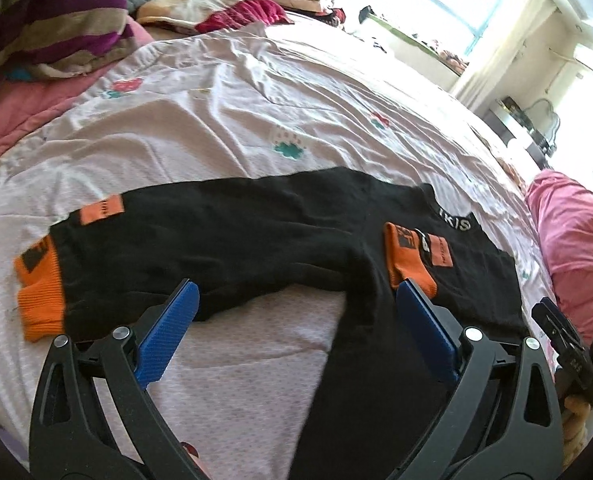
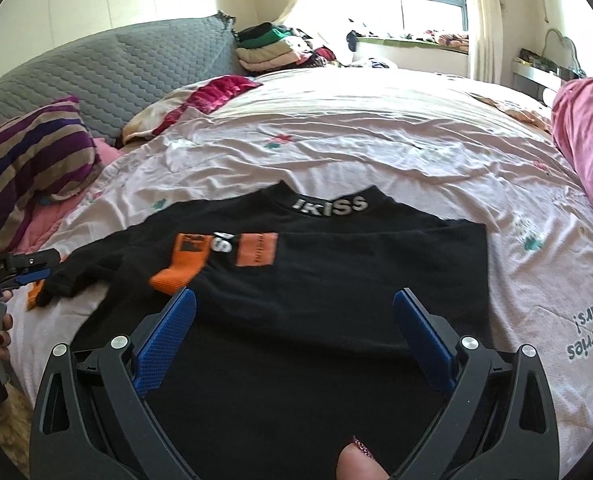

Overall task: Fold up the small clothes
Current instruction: 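Move the left tool to the other orange-cuffed sleeve and grasp the cuff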

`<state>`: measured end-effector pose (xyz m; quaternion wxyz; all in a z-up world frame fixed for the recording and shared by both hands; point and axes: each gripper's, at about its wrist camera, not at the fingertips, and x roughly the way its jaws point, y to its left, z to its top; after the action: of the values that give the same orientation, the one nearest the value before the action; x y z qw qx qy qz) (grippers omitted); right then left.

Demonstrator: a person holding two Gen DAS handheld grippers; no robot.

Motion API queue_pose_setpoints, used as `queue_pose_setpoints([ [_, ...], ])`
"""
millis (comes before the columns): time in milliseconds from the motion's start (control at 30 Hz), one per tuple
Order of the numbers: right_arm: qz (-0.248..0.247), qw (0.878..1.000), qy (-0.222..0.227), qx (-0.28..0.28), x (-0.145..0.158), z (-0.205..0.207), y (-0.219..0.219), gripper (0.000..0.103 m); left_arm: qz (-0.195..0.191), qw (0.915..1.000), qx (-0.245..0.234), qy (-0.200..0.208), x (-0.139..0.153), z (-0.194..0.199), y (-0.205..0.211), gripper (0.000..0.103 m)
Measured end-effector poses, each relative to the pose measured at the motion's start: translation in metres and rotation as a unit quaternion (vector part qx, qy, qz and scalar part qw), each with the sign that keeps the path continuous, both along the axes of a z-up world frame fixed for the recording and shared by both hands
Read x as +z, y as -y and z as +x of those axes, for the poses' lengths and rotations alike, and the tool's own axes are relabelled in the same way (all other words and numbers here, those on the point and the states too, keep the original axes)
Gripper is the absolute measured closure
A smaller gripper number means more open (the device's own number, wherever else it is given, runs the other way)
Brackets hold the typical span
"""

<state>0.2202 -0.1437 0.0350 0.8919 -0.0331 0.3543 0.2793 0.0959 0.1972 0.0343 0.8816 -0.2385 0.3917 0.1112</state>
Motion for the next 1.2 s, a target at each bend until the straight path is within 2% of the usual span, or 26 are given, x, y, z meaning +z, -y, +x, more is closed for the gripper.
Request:
queue_pose_setpoints([
  [433, 0.001, 0.999, 0.018, 0.051, 0.023, -0.018, -0.059, 0.005, -0.002, 0.9990, 0.042, 0.011, 0.010, -0.027, -0.026, 0.010],
  [800, -0.001, 0.995, 0.015, 0.095, 0.026, -0.034, -0.100, 0.005, -0.024, 0.9968, 0.075, -0.011, -0.015, -0.057, -0.038, 0.010],
  [1200, 0.000, 0.992, 0.005, 0.125, 0.015, -0.052, -0.127, 0.005, -0.062, 0.9913, 0.116, -0.009, -0.033, -0.089, -0.058, 0.010],
])
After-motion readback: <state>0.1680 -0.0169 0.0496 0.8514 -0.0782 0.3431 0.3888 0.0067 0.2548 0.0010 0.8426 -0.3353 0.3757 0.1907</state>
